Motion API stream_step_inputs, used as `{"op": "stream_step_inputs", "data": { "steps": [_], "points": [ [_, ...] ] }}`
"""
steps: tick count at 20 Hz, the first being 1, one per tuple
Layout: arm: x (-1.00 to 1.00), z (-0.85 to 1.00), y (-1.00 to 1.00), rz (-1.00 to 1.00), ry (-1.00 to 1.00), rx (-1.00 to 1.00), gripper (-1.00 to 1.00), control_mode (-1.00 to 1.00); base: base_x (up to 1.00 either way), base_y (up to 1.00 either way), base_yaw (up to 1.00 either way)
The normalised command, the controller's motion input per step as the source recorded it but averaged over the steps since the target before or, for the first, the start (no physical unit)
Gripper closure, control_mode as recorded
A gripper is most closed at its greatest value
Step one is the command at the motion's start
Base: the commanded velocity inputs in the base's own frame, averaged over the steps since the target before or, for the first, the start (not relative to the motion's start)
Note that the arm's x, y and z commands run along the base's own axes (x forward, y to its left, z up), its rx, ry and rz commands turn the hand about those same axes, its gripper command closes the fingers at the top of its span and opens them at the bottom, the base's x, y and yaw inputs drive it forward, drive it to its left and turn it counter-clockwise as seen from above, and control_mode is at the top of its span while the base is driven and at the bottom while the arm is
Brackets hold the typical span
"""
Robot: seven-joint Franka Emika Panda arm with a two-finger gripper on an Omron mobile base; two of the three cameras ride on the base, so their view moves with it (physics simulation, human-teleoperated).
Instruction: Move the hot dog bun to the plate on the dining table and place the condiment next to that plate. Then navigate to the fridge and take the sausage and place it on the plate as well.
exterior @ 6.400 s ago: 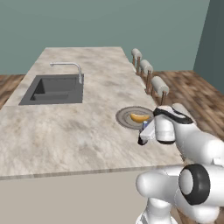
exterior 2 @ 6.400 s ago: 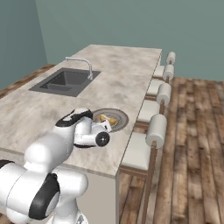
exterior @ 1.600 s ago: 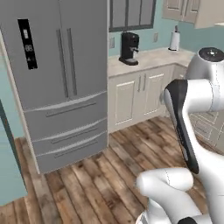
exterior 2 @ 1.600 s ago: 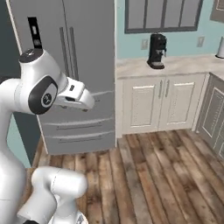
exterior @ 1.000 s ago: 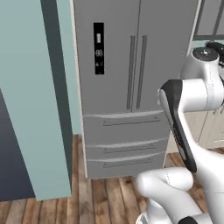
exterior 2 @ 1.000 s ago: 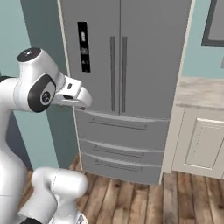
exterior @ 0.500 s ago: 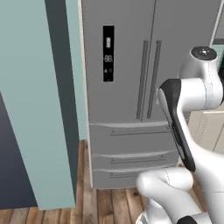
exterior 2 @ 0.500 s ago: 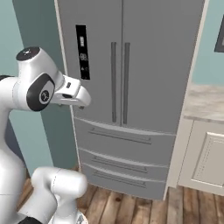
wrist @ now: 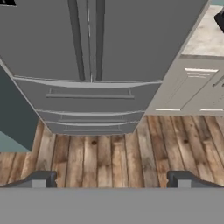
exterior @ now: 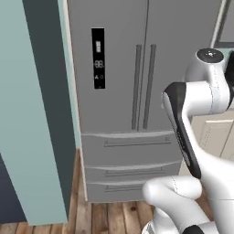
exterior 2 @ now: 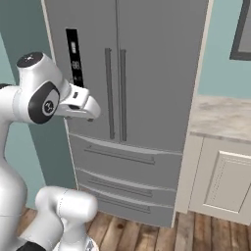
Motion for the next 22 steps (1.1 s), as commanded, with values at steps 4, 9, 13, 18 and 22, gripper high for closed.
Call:
{"op": "stream_step_inputs", "data": {
  "steps": [4, 9, 13, 18, 22],
  "points": [
    [0.0, 0.0, 0.0, 0.0, 0.0, 0.0, -1.0, 1.0, 0.4, -0.17, 0.0],
    [0.0, 0.0, 0.0, 0.0, 0.0, 0.0, -1.0, 1.0, 0.25, 0.15, 0.0],
    [0.0, 0.0, 0.0, 0.0, 0.0, 0.0, -1.0, 1.0, 0.0, 0.15, -0.05],
    [0.0, 0.0, 0.0, 0.0, 0.0, 0.0, -1.0, 1.0, 0.18, 0.48, -0.08],
    [0.0, 0.0, 0.0, 0.0, 0.0, 0.0, -1.0, 1.0, 0.34, 0.6, -0.07]
  ]
}}
